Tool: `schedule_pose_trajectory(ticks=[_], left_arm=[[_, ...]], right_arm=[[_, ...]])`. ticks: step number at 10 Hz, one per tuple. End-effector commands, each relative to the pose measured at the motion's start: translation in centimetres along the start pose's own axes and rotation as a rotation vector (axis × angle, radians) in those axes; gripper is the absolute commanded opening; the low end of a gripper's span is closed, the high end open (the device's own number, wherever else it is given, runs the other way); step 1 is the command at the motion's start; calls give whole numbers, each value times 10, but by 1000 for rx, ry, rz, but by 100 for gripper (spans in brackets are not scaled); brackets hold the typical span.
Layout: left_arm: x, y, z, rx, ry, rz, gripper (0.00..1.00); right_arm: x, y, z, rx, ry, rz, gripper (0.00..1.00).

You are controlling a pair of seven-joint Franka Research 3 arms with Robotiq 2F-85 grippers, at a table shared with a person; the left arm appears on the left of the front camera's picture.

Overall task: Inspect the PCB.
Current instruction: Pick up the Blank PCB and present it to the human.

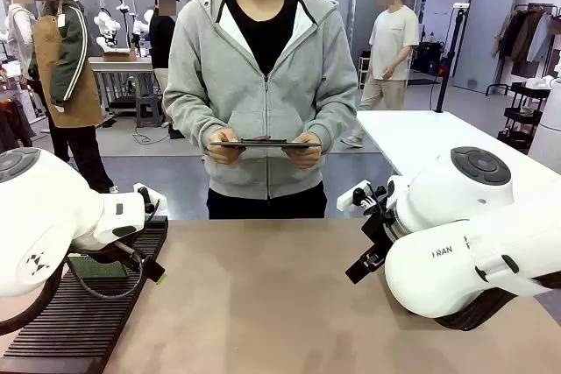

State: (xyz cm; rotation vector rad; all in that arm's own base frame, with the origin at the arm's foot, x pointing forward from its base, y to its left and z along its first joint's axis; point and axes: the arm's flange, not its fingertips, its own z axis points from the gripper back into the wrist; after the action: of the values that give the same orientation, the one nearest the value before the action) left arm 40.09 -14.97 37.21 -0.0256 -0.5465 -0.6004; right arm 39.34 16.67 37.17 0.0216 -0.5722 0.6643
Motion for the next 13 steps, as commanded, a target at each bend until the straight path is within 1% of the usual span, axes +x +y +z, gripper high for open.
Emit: schedule_pose_trajectory(ticks=[1, 13], left_arm=[[0, -1, 0, 0, 0, -1, 100], [0, -1, 0, 0, 0, -1, 100]], right_arm=[[0, 0, 0, 0, 0, 0, 100], [0, 0, 0, 0, 0, 0, 100]])
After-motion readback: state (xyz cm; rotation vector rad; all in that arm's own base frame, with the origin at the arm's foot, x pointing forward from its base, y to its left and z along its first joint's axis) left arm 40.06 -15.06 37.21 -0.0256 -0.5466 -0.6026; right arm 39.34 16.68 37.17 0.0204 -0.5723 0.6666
